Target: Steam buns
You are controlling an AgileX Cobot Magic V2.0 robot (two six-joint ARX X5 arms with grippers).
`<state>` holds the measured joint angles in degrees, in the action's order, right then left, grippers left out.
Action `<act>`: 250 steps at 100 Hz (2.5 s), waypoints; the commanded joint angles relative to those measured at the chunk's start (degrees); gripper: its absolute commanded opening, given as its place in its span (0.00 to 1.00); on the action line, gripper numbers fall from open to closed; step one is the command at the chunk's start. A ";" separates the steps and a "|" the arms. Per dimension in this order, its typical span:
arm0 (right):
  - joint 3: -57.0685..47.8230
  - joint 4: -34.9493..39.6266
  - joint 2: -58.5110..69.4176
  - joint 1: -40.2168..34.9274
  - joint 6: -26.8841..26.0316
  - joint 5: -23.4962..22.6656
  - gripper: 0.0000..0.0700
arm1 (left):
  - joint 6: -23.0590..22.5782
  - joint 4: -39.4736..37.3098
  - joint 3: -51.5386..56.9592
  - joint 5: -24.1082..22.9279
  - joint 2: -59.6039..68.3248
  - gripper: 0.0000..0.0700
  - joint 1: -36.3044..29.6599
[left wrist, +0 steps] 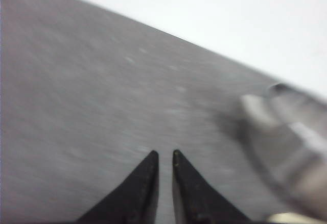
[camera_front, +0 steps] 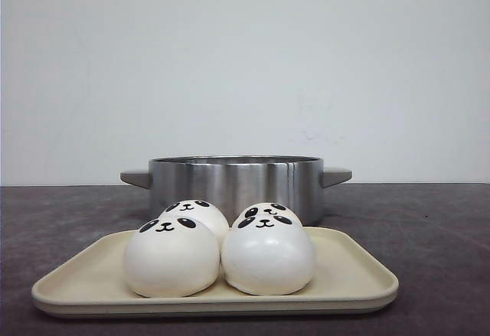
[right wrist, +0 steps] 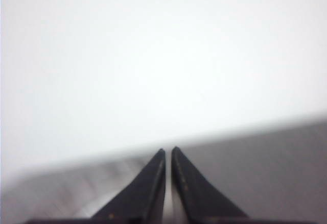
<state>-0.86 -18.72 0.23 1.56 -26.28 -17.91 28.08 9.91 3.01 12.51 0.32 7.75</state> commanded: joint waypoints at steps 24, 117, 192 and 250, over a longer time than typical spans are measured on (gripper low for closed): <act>-25.33 25.00 5.66 0.07 -2.62 -5.53 0.01 | 17.90 -6.14 13.86 20.74 6.21 0.01 0.11; -55.91 39.60 38.45 -6.86 -1.03 -14.84 0.92 | -19.04 39.54 54.16 7.98 27.30 0.67 -10.36; -64.83 62.47 85.64 -41.66 2.54 14.27 0.92 | -21.07 40.26 54.16 3.58 27.30 0.67 -15.39; -64.85 48.78 99.43 -41.99 2.67 13.90 0.89 | -21.00 40.26 54.16 3.58 27.30 0.67 -16.13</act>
<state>-64.73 31.11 98.10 -39.77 -23.42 -4.45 7.03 50.83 56.16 16.29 27.55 -8.16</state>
